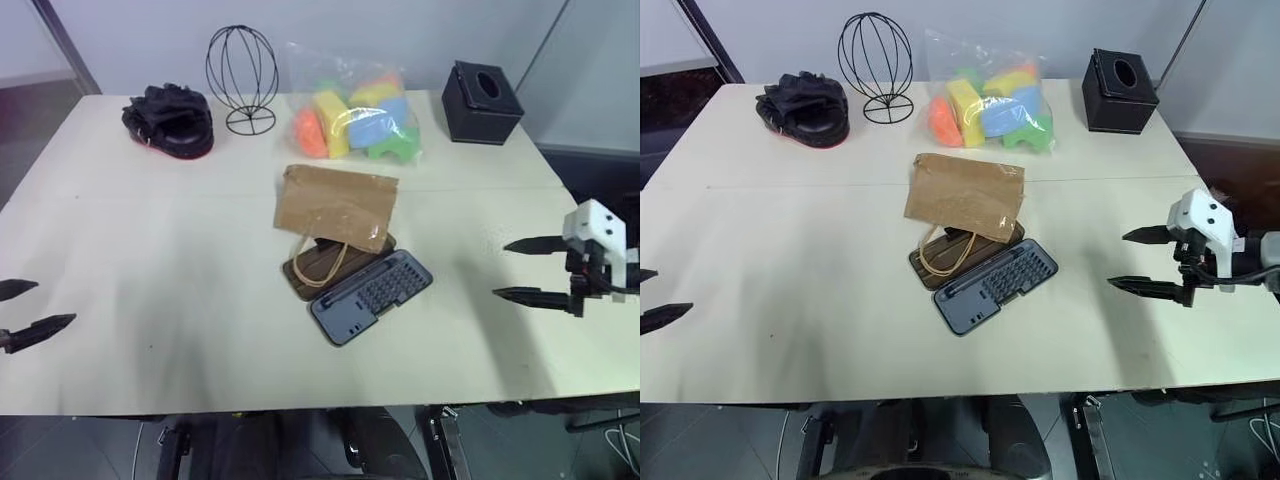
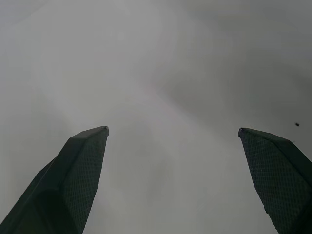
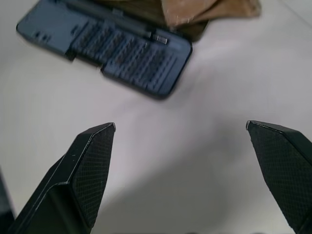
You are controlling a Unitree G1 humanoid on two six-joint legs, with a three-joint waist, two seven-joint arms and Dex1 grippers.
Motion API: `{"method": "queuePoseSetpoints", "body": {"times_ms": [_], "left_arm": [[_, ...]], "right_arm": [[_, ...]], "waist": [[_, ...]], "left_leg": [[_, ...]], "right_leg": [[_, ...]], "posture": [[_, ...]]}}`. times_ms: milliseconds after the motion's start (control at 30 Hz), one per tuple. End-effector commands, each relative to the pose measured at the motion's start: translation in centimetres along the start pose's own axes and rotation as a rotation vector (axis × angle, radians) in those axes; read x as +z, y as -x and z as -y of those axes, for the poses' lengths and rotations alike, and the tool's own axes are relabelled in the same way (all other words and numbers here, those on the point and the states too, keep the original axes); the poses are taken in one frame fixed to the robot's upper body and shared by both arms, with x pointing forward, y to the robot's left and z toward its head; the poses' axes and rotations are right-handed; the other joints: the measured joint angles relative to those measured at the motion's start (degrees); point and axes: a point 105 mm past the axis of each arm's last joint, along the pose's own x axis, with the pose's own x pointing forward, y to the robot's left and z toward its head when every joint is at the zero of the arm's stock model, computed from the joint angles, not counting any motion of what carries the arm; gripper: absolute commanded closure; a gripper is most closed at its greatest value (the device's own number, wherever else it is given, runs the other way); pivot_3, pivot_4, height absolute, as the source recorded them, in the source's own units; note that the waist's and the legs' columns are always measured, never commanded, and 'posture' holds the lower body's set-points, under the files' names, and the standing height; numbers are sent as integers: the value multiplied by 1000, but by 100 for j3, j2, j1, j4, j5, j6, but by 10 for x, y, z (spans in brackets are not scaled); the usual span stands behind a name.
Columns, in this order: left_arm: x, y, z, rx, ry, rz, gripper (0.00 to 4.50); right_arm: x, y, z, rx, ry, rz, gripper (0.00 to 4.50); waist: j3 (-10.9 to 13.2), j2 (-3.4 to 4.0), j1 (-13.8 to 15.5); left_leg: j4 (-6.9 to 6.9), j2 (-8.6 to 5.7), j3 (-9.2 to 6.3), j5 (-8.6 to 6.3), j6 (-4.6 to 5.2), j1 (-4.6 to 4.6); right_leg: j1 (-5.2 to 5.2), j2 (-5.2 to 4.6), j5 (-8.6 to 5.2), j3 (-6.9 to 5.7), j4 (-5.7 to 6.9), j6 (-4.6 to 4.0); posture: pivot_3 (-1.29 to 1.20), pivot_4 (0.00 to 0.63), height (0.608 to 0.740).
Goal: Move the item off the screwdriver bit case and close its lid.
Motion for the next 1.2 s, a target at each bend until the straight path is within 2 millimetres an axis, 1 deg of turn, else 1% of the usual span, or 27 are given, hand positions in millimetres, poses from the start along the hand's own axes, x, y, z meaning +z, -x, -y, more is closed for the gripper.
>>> {"method": "queuePoseSetpoints", "body": {"times_ms": [33,233,333,400,467,533,600,700,733,767,833,933,1033,1100,1200], "left_arm": [[8,5,-1,30,-38,23,15],[6,3,-1,60,-28,35,15],[6,-1,2,54,-18,50,15],[10,-7,5,39,-5,77,15],[16,-11,7,24,16,104,15],[38,-22,23,-61,4,178,15],[54,-31,36,-120,-19,216,15],[96,-48,75,-351,-83,308,15],[107,-52,83,-403,-100,325,15],[115,-56,87,-435,-112,336,15],[133,-64,95,-498,-166,361,15],[151,-73,106,-581,-219,387,15],[161,-81,112,-629,-284,387,15],[165,-84,113,-643,-309,386,15],[169,-84,113,-649,-314,398,15]], "right_arm": [[10,-2,1,-16,44,19,0],[11,-4,5,-42,54,17,0],[11,-5,6,-57,59,16,0],[13,-6,7,-60,35,25,0],[15,-7,8,-65,40,30,0],[33,-16,13,-83,62,67,0],[48,-23,18,-99,75,97,0],[103,-53,24,-96,139,208,0],[117,-63,25,-90,157,224,0],[126,-72,27,-82,161,228,0],[139,-96,34,-94,186,206,0],[149,-123,45,-108,203,176,0],[146,-150,62,-144,202,122,0],[143,-161,69,-151,198,96,0],[142,-171,77,-178,166,87,0]], "waist": [[3,5,-1],[5,8,-11],[5,8,-7],[5,8,-6],[5,8,-5],[5,8,-6],[5,8,-8],[7,13,-55],[9,14,-87],[10,14,-104],[7,12,-128],[6,10,-136],[7,11,-142],[7,12,-142],[7,12,-146]], "left_leg": [[0,-1,0,0,0,0],[-2,0,1,0,0,0],[-2,0,1,0,0,0],[-2,0,1,0,0,0],[-1,0,1,0,0,0],[1,0,1,0,0,0],[4,0,0,0,0,0],[4,0,0,0,0,0],[5,0,-2,0,0,1],[5,0,-4,1,-1,2],[1,2,-18,1,-1,-5],[-3,1,-20,0,-1,-10],[-5,-2,-16,-1,2,-21],[-5,-2,-16,-1,3,-40],[-1,-2,-19,0,1,-87]], "right_leg": [[0,0,0,0,0,0],[-3,2,0,0,2,0],[-2,2,1,1,2,1],[-2,2,0,1,2,1],[-2,2,1,1,3,1],[-1,2,2,1,4,2],[-1,2,3,1,7,3],[-3,4,7,3,10,1],[-3,6,13,4,13,7],[-4,9,17,4,16,7],[-8,16,23,-4,16,13],[-10,16,23,-9,15,16],[-17,13,23,-7,12,17],[-36,13,24,-8,12,17],[-84,13,24,-9,22,18]], "posture": [[0,150,737],[0,150,737],[0,150,737],[0,150,737],[0,150,737],[0,150,737],[0,150,737],[0,150,737],[0,150,737],[0,150,737],[0,150,737],[0,150,737],[0,150,737],[0,150,737],[0,150,737]]}}
